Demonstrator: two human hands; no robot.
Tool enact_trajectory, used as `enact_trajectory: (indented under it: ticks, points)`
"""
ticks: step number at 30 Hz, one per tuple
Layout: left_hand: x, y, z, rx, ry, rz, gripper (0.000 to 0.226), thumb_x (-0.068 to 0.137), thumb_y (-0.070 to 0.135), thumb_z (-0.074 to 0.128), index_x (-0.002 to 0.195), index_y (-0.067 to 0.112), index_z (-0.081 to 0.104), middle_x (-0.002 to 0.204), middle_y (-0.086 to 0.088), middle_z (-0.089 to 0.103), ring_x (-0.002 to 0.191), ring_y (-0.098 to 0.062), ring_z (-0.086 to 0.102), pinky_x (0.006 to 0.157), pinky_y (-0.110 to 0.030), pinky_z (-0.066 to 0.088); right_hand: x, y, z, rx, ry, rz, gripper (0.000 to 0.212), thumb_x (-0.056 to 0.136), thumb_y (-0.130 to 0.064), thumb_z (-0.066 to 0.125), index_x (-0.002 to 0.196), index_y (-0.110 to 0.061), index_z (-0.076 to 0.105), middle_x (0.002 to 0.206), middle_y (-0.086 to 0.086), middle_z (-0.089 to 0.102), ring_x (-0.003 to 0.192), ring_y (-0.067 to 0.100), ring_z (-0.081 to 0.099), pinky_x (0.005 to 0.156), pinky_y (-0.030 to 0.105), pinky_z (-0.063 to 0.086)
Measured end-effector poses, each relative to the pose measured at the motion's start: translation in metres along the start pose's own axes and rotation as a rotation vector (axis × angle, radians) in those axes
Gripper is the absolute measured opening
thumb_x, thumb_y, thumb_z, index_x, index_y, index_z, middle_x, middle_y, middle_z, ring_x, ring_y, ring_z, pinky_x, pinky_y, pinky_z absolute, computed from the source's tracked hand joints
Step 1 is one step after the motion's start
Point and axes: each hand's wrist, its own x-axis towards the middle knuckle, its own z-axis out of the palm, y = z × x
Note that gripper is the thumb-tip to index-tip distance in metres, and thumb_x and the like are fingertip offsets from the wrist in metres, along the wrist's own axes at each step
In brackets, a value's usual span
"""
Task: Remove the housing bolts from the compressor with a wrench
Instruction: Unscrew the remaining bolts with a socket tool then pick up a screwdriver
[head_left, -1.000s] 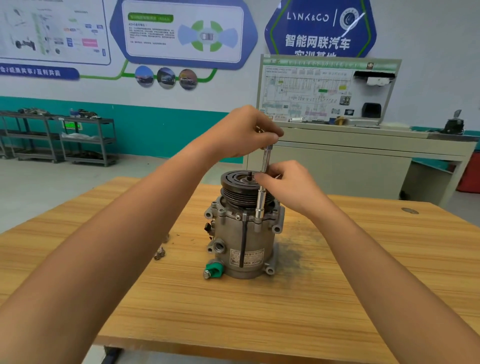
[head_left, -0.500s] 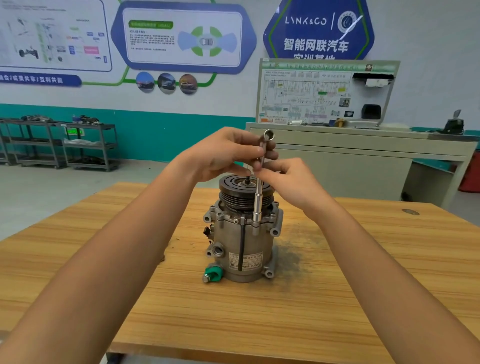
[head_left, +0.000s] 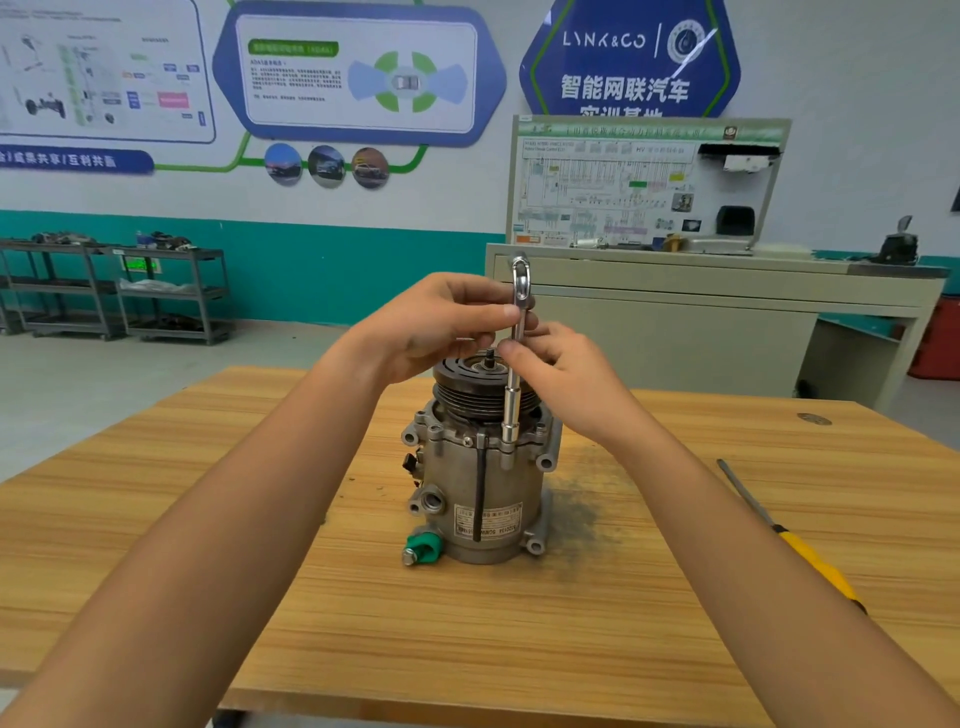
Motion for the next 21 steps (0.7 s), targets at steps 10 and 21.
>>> enact_trajectory:
  ticks: [10,21]
  points:
    - [0.002,-0.003,0.008,-0.032,0.008,0.055,0.015,0.087,0.005,0.060,0.098,0.014,0.062,0.078,0.009,0.071,0.073,-0.004,0.063,0.064,-0.014,0.051,-0.009,0.004,0.006,0.012,0.148,-0.118,0.016,0.087,-0.020,0.061,0.098,-0.010,0.067,0.094,-0.006,0.050,0.077,0.001,0.047,0.063,0.000,0.034]
    - [0.005,-0.005,0.014,0.117,0.171,0.072,0.019,0.080,0.011,0.072,0.095,0.018,0.061,0.076,0.006,0.067,0.074,-0.009,0.063,0.057,-0.015,0.050,-0.006,0.003,0.007,-0.048,0.194,-0.088,0.018,0.084,-0.022,0.065,0.096,-0.010,0.067,0.086,-0.012,0.048,0.078,-0.001,0.047,0.063,-0.004,0.032]
